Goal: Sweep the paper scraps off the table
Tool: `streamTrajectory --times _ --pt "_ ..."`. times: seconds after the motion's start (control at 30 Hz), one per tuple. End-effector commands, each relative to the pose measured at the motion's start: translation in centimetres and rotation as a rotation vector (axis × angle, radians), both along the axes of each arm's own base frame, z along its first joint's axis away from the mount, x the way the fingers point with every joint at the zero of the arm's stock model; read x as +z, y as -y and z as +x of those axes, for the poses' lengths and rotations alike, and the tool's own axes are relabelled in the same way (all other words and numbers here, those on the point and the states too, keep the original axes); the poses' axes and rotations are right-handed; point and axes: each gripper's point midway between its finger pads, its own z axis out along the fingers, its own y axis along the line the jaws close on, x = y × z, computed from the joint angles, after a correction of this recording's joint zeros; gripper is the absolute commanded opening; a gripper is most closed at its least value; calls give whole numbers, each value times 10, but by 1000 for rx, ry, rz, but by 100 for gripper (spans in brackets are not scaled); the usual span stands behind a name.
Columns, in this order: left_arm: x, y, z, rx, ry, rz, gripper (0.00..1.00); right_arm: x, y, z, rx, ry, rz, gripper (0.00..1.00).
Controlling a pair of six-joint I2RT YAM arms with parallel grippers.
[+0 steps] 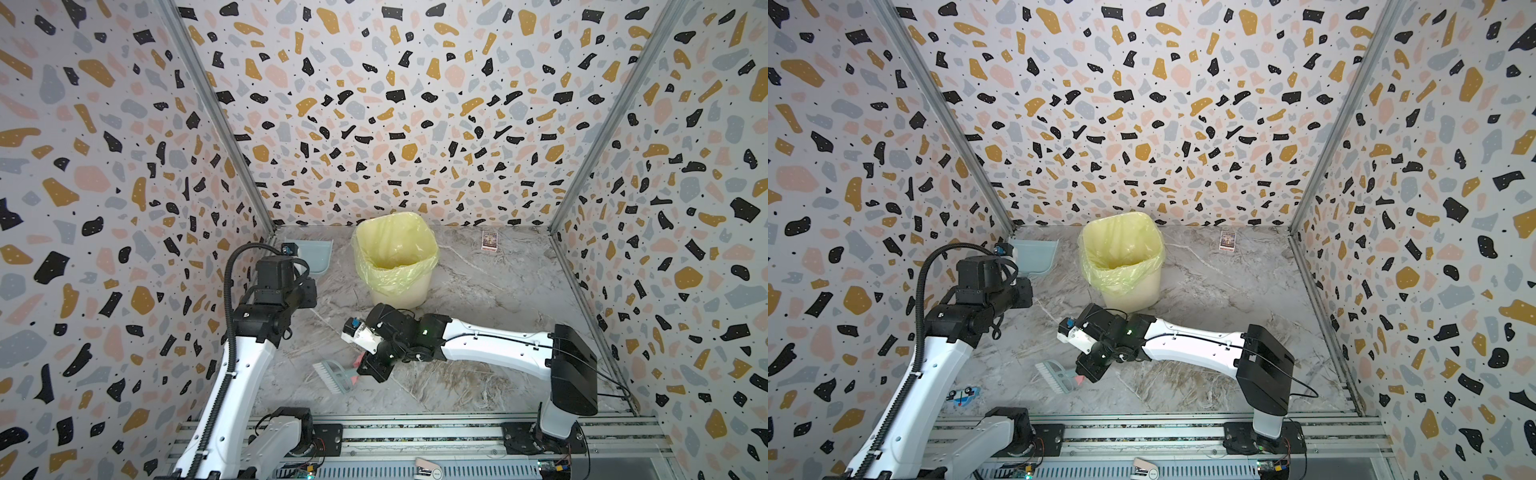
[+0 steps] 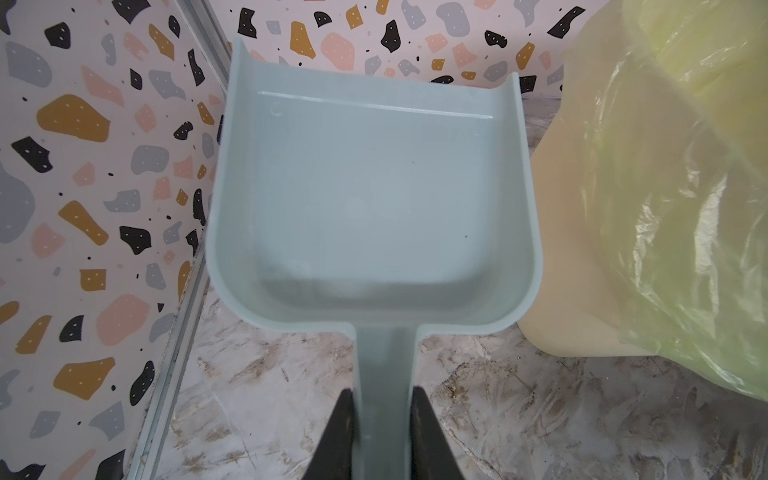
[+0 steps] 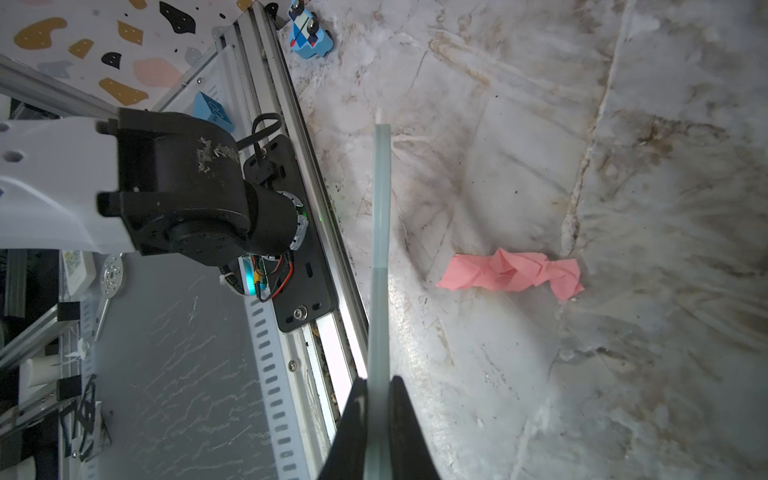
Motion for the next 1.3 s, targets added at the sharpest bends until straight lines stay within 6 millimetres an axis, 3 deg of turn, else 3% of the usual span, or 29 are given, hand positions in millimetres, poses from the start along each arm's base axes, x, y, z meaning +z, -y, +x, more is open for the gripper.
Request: streamTrajectory --times 0.0,0.37,0.83,1.03,1.27 --pt "7 4 1 -30 17 -14 0 4 7 14 -105 -51 3 0" --pt "-6 14 -12 -83 -31 -38 0 -31 70 47 -327 -110 -119 0" --pt "-33 72 -50 -254 -135 -48 0 -63 200 66 -532 -127 -307 0" --pt "-46 87 -69 -291 -183 -64 0 -58 234 65 -591 -126 -337 0" --pt "-64 92 -94 -308 -244 -71 0 -15 227 70 -574 -98 -249 0"
